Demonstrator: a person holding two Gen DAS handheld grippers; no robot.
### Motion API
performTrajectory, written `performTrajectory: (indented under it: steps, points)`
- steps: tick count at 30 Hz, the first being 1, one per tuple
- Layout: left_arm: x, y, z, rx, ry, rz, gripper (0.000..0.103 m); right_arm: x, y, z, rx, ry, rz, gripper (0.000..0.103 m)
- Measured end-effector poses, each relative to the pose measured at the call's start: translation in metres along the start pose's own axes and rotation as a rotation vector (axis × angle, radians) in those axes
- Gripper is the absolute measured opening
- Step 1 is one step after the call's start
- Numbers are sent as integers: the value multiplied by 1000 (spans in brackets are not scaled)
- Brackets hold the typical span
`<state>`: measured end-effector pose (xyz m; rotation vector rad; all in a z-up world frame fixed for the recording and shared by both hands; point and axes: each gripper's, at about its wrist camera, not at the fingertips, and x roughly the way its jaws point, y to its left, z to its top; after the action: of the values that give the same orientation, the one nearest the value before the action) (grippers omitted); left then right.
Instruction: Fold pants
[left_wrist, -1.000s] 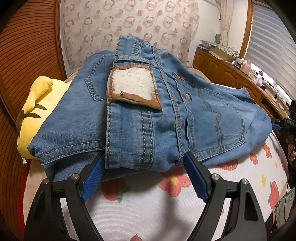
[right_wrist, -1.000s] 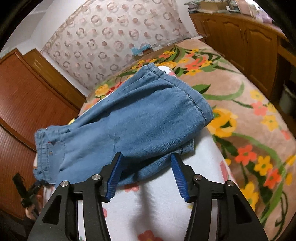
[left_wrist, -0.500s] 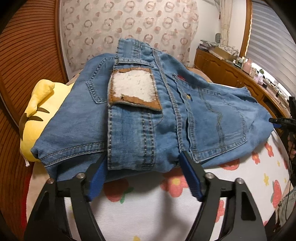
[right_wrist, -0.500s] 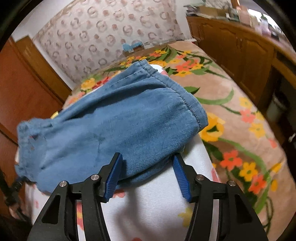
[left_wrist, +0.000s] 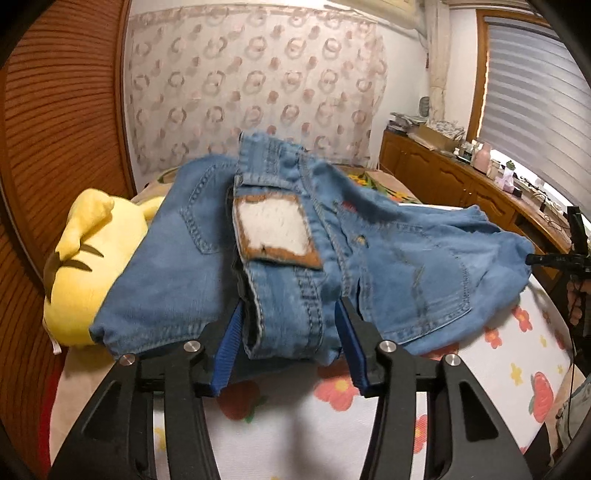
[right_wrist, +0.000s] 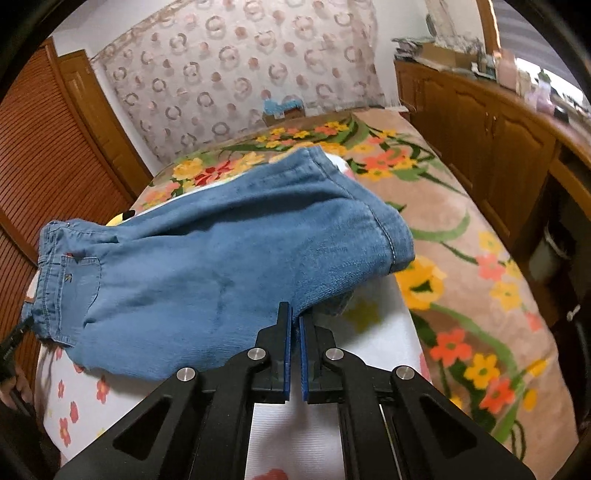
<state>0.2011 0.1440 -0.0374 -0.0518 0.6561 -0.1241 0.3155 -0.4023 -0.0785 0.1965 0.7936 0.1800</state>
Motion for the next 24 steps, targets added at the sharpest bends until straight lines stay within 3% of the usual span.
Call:
performTrajectory:
  steps: [3,6,9,18,24]
  points:
    - [8,-3,3,20,33,35,51,4,0,-1,-24,-1,-3,3]
    - [15,2,1,11,59,72,32,5,0,-2,-43,1,-6,3]
    - [14,3,0,0,53,65,21,3,3,0,-54,-11,-10,3]
    - [-29,-16,30,13,-67,78,11,-29,11,6,-101,-130,-9,2]
    - [-72,-19,48,-2,-153,70,10,-67,17,-11,-144,-220,5,2]
